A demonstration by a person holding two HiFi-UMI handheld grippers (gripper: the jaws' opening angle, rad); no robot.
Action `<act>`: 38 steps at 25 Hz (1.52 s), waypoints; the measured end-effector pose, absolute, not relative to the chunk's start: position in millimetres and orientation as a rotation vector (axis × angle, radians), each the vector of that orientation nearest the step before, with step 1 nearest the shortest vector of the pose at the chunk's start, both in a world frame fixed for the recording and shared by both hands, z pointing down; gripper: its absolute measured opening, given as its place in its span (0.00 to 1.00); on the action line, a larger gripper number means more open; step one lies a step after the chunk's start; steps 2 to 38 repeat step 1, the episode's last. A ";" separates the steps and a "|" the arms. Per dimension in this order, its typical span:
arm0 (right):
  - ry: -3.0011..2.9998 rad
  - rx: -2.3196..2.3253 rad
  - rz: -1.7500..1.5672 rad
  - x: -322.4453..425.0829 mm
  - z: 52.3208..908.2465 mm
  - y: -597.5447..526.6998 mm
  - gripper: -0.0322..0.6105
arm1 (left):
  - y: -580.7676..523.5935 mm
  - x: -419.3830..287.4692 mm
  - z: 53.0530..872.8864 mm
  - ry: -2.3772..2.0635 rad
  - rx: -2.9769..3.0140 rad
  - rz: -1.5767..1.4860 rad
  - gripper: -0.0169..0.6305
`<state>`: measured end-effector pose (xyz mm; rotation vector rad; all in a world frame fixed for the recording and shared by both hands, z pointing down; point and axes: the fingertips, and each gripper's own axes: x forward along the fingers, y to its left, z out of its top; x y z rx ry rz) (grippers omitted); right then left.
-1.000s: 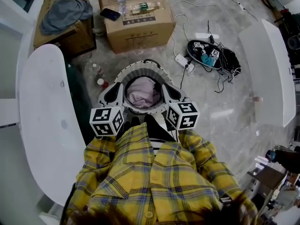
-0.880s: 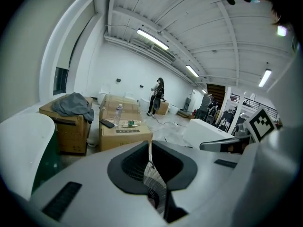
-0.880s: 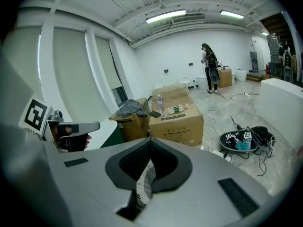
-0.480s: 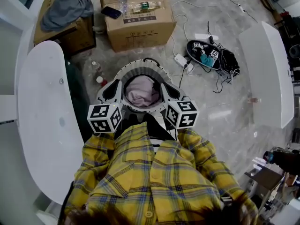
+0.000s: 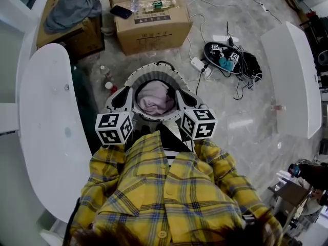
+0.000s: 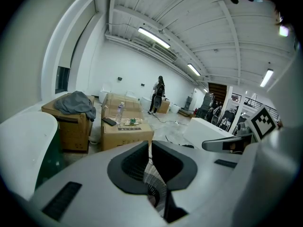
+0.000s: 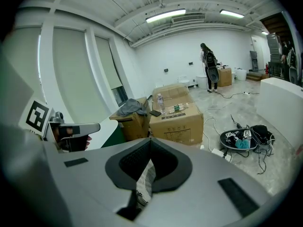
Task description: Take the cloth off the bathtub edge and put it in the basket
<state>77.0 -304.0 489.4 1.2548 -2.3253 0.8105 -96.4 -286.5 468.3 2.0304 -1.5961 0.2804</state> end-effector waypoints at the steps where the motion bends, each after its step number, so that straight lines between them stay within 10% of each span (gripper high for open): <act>1: -2.325 1.256 0.809 77.2 489.8 -304.0 0.09 | -286.2 -96.5 469.3 -1.597 2.029 0.282 0.08; 38: -2.325 1.256 0.809 77.2 489.8 -304.0 0.09 | -286.2 -96.5 469.3 -1.597 2.029 0.282 0.08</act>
